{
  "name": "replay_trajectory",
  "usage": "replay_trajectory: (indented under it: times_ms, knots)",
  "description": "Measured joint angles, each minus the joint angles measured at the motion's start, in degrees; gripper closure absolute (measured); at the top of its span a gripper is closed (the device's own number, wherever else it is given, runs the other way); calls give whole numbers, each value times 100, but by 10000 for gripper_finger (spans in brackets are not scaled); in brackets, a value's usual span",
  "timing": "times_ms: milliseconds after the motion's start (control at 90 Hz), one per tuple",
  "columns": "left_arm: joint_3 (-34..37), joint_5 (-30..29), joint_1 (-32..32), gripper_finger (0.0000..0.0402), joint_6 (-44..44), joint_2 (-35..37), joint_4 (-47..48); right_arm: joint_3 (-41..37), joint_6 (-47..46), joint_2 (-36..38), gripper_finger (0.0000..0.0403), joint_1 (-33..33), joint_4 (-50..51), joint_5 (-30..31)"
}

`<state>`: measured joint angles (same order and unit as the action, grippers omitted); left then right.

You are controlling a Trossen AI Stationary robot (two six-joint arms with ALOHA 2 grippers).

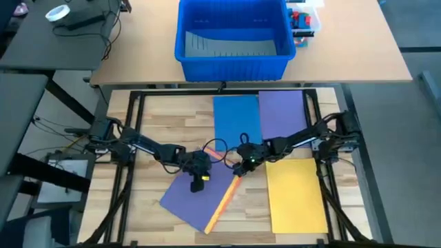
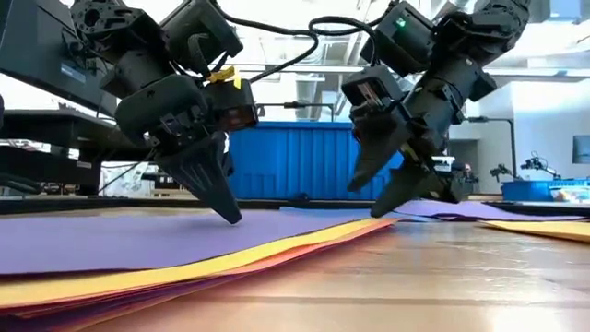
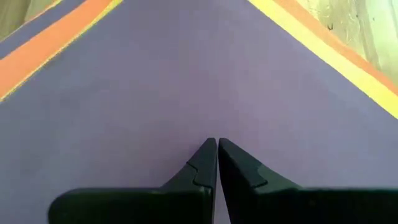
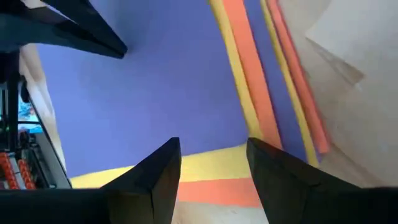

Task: Organize paper
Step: Stack the purple paper on top of the other purple papers

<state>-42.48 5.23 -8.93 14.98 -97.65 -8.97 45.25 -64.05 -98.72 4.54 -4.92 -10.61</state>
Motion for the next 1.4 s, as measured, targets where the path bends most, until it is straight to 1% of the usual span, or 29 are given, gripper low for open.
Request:
replay_trajectory:
  times_ms: [178, 278, 522, 644, 889, 1000, 1144, 1400]
  knots:
    - [0, -14, 2, 402, -2, 0, 6, 0, -35, 2, 227, -13, 210, 15]
    - [-2, -23, -7, 402, -7, -39, 13, 0, -47, 2, 227, -13, 147, 42]
    - [-17, 32, 3, 402, 64, -573, -810, -2, -48, 2, 227, -13, 165, 97]
    - [-28, 31, 15, 402, 31, -599, -883, -2, -48, 2, 227, 13, 174, 101]
    - [-28, 4, 35, 402, 214, -634, -875, -2, 4, 2, 227, 145, 166, -268]
    - [-26, -2, 52, 402, 216, -634, -886, -2, 161, 2, 228, 228, 16, -292]
    - [-26, -41, 55, 402, 210, -634, -1001, -2, 257, 2, 243, 182, -126, 67]
    - [-26, -61, 55, 402, 199, -634, -1028, -2, 370, 2, 286, 72, -95, 239]
